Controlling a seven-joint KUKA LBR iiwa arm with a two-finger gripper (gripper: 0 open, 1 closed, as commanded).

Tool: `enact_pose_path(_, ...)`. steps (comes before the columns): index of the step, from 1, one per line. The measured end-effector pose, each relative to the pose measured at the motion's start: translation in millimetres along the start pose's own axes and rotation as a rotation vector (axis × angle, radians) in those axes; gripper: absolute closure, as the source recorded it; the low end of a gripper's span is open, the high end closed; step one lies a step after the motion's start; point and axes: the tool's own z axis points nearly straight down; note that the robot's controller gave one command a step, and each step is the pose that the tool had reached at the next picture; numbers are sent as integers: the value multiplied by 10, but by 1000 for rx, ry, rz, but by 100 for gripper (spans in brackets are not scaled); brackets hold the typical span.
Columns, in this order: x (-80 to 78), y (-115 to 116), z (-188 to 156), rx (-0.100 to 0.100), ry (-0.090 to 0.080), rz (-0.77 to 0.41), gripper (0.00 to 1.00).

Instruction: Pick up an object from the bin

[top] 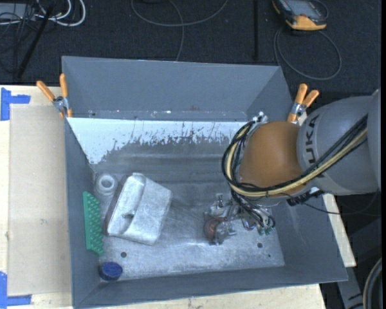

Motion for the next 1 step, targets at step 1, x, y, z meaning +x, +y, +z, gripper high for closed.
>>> enact_pose_path(1,-6,2,-282,1,-2,2,100)
